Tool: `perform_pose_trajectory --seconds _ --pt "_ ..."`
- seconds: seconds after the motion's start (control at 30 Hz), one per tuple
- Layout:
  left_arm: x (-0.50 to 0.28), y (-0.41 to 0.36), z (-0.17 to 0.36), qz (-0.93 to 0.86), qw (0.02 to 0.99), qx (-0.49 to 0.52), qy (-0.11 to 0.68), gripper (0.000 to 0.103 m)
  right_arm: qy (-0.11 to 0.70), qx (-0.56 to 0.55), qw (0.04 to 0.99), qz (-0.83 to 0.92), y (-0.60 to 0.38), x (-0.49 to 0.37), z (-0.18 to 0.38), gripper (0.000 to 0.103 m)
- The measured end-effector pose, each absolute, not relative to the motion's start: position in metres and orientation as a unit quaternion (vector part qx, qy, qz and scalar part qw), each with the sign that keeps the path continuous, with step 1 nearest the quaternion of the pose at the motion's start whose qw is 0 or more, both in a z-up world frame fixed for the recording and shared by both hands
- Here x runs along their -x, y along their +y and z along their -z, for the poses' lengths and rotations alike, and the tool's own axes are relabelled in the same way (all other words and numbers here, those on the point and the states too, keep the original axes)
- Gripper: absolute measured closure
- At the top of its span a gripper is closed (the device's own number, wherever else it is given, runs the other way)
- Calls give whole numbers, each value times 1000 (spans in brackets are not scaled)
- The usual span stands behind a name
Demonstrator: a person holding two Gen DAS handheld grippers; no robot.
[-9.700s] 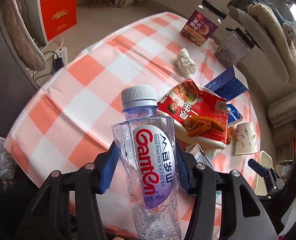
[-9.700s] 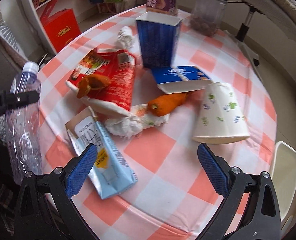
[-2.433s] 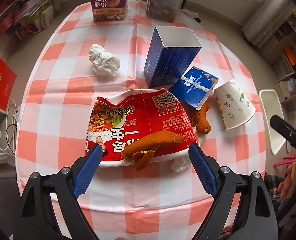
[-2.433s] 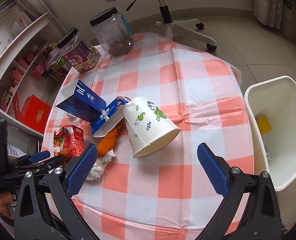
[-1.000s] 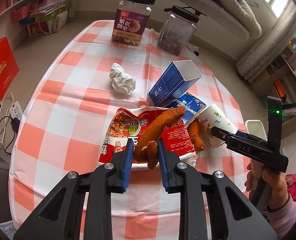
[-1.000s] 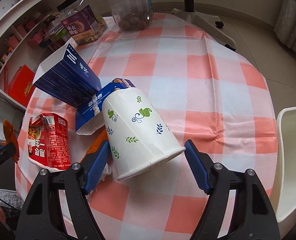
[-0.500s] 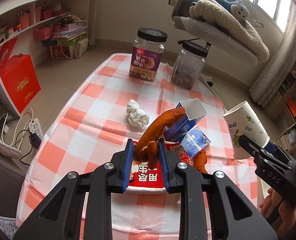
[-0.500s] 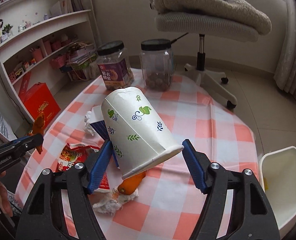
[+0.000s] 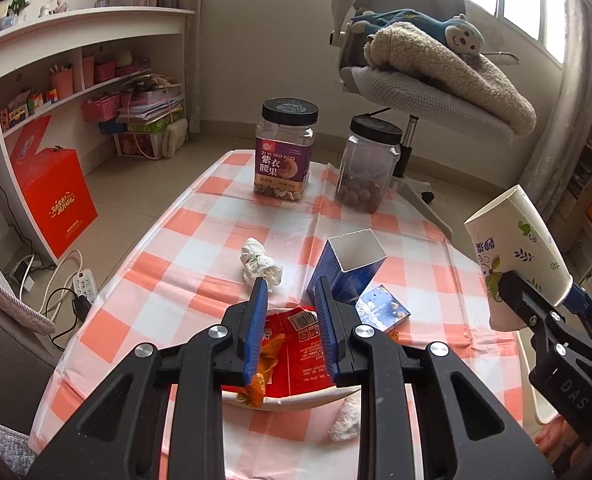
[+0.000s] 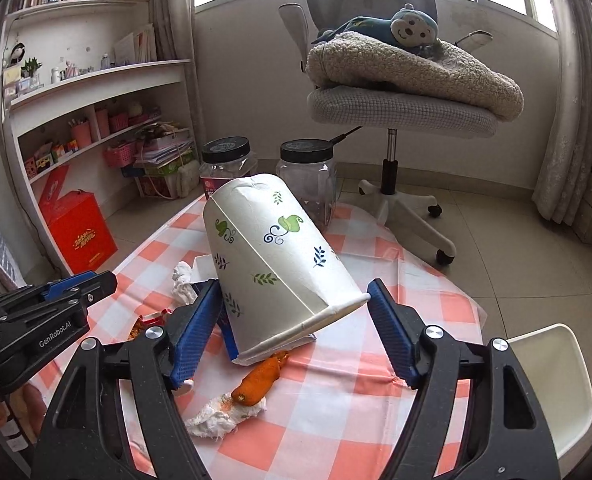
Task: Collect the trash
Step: 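Grasp the orange snack stick with the left tool while the right tool grasps the paper cup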
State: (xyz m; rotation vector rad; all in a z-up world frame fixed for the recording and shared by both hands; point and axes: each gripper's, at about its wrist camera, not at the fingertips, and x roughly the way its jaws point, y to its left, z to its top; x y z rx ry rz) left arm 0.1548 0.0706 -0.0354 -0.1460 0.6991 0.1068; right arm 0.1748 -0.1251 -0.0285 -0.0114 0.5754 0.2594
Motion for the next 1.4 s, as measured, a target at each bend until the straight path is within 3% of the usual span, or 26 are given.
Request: perform_pose_trajectory --seconds 0.13,0.27,0.4,0.7,0.8,0.97,1.4 --pt "-168 90 35 -20 916 125 381 77 288 1 950 -121 -135 -174 28 32" --pt "-181 116 51 -26 877 147 457 58 300 -15 946 -118 -143 -175 29 32" --pt "-187 130 76 -34 850 156 502 58 314 -22 942 -119 -143 -179 34 32" --pt "-199 109 123 -12 826 73 559 58 330 -9 935 -128 -134 -181 41 31" --pt "-200 113 137 -5 819 72 569 70 336 -7 932 -132 -130 -183 44 31" --pt "-193 116 129 -7 837 70 542 83 337 0 931 -139 -122 -184 46 31" --pt "-166 114 44 -91 922 91 365 84 306 -9 942 -135 -121 -176 36 31"
